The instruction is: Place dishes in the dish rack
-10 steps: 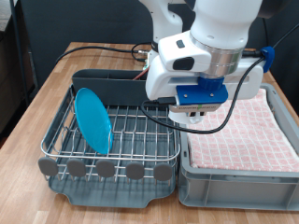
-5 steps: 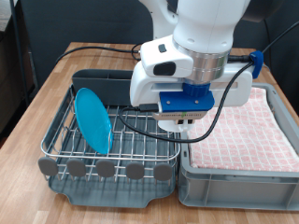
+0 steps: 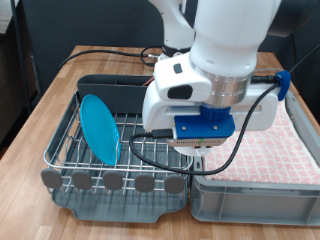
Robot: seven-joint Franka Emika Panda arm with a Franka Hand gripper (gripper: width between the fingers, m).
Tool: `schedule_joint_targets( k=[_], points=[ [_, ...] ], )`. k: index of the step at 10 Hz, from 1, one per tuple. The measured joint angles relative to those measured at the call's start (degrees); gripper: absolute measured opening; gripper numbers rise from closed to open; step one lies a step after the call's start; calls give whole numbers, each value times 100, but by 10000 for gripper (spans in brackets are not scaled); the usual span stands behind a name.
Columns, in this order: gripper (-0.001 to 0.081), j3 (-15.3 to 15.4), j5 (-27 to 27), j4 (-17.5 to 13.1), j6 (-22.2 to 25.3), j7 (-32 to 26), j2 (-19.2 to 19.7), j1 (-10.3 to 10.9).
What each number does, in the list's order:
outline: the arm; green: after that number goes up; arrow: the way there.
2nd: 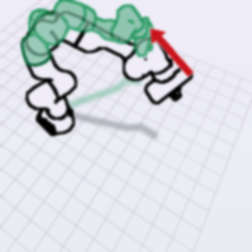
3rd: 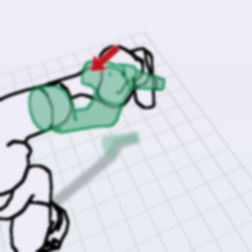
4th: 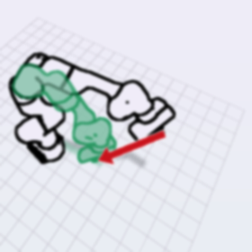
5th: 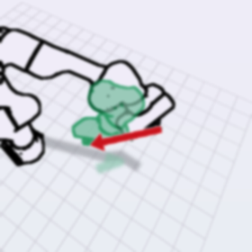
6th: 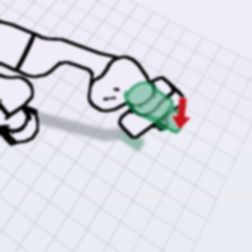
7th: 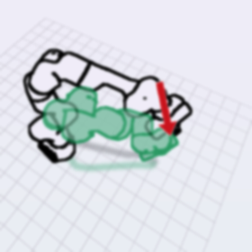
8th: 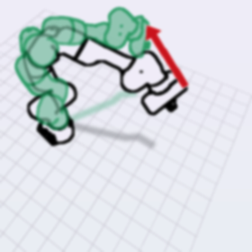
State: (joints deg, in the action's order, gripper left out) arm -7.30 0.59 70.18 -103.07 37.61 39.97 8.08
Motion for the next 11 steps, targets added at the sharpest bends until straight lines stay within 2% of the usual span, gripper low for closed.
schedule_joint_targets(
  k=[8,11],
  points=[
    [72,-183,29,-234,-456,19,532,-10],
    [72,-192,19,-307,-503,2,678,-80]
  ],
)
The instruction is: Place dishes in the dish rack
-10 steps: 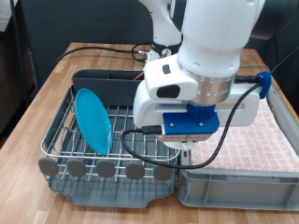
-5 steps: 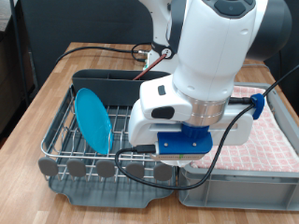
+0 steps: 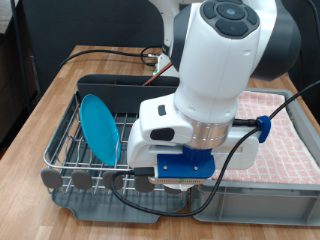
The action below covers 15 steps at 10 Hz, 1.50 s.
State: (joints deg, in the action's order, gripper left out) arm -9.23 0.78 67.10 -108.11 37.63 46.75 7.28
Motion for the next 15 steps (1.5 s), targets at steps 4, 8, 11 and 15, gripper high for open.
schedule_joint_targets(
  k=[4,8,11,15],
  points=[
    [72,39,-84,-47,-143,-96,188,-121],
    [72,181,-296,-320,66,-220,450,-296],
    [72,241,-303,-679,413,-248,651,-350],
    [72,244,-303,-925,488,-300,885,-354]
  ],
)
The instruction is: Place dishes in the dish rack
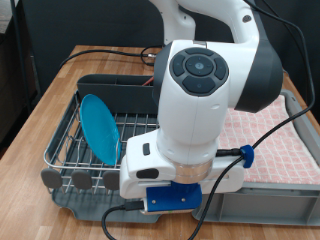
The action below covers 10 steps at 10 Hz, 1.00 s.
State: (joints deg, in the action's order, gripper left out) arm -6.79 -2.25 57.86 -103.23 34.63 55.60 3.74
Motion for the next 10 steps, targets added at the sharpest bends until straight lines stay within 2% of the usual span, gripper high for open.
schedule_joint_targets(
  k=[2,3,4,5,6,7,8,9,10],
  points=[
    [72,23,-9,-86,6,-51,112,-19],
    [154,53,-24,-162,140,-87,175,-43],
    [154,92,-35,-383,405,-158,284,-79],
    [379,125,-37,-687,670,-236,421,-115],
    [379,134,-35,-979,804,-315,542,-137],
    [541,126,-14,-1226,850,-377,625,-142],
    [541,106,9,-1498,915,-401,697,-143],
    [703,92,10,-1712,1014,-408,769,-143],
    [781,88,13,-1818,1052,-409,837,-144]
  ],
)
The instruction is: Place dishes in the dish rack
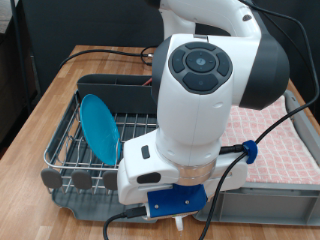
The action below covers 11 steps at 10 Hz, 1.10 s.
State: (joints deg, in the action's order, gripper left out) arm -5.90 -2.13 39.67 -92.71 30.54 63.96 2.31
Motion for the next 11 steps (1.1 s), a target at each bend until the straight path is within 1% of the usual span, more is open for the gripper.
schedule_joint_targets(
  k=[1,2,3,4,5,7,8,9,11],
  points=[
    [781,-3,2,-57,9,-2,62,-1],
    [798,-45,27,-254,265,29,84,5],
    [798,-92,32,-372,495,78,-30,23],
    [798,-134,47,-273,535,163,-220,63],
    [802,-178,67,-75,547,247,-448,119],
    [802,-229,83,483,557,381,-980,241],
    [802,-248,90,852,500,437,-1270,311],
    [802,-257,118,1294,338,491,-1575,396],
    [802,-283,241,2263,-182,622,-2171,594]
  ],
)
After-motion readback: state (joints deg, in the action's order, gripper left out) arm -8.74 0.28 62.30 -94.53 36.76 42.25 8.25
